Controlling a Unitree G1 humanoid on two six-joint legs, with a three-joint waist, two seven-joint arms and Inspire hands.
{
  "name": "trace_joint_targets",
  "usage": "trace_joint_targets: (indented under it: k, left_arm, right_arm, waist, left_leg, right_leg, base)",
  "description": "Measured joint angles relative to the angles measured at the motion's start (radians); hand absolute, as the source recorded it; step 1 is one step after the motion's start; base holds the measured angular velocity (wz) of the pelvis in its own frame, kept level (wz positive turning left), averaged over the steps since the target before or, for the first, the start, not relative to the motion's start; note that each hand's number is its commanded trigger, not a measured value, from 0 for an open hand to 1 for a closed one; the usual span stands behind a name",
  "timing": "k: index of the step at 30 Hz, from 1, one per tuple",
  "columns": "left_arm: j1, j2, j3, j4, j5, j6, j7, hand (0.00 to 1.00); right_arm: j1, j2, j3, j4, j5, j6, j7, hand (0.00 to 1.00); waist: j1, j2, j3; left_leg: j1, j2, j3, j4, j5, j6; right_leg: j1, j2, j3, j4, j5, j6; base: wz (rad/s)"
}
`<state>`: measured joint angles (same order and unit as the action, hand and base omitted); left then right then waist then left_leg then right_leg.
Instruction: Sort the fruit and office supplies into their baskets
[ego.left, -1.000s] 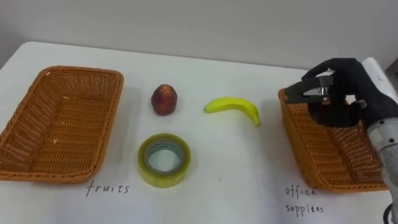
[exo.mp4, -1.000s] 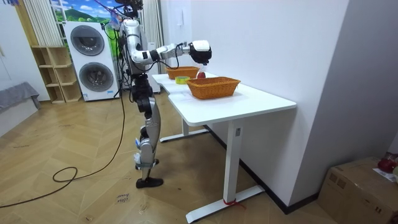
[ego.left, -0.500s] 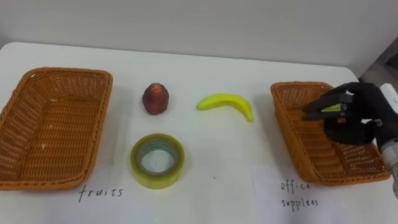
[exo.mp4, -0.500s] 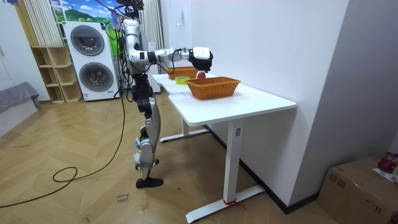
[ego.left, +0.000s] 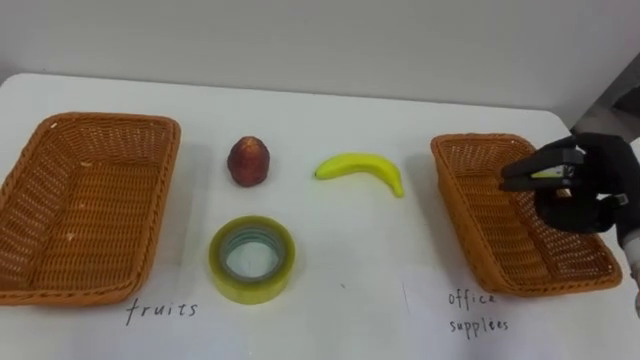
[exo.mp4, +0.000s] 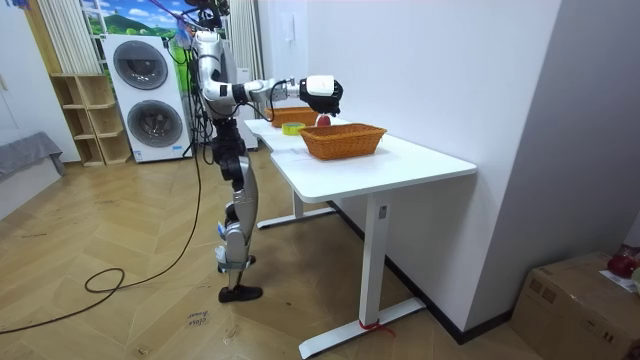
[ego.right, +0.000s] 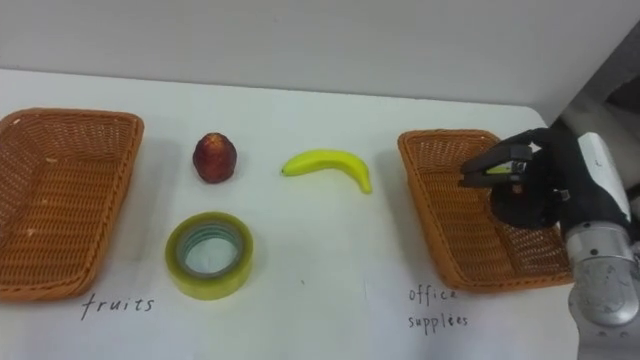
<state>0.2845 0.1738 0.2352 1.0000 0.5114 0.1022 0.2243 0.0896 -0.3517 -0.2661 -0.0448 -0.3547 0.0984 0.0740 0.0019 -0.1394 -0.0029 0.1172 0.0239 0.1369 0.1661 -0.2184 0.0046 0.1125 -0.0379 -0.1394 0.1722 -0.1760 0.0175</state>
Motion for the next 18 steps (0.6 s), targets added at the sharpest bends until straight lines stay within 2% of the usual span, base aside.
trace_joint_targets:
  k: [4,18]
  left_arm:
    - [0.0,0.0,0.0,0.0,0.0,0.0,0.0,0.0]
    - [-0.001,0.001,0.0,0.0,0.0,0.001,0.0,0.0]
  right_arm:
    - [0.0,0.0,0.0,0.0,0.0,0.0,-0.007,1.0]
    - [0.009,0.0,0.003,0.051,-0.007,0.004,-0.008,1.0]
  waist:
    - [0.0,-0.003,-0.001]
    - [0.004,-0.006,0.0038]
  left_leg:
    - [0.0,0.0,0.0,0.0,0.0,0.0]
    - [0.0,0.0,0.001,0.0,0.0,0.0]
  right_leg:
    - [0.001,0.0,0.0,0.0,0.0,0.0]
    - [0.0,0.0,0.001,0.0,0.0,0.0]
  base:
    - [0.0]
    - [0.0]
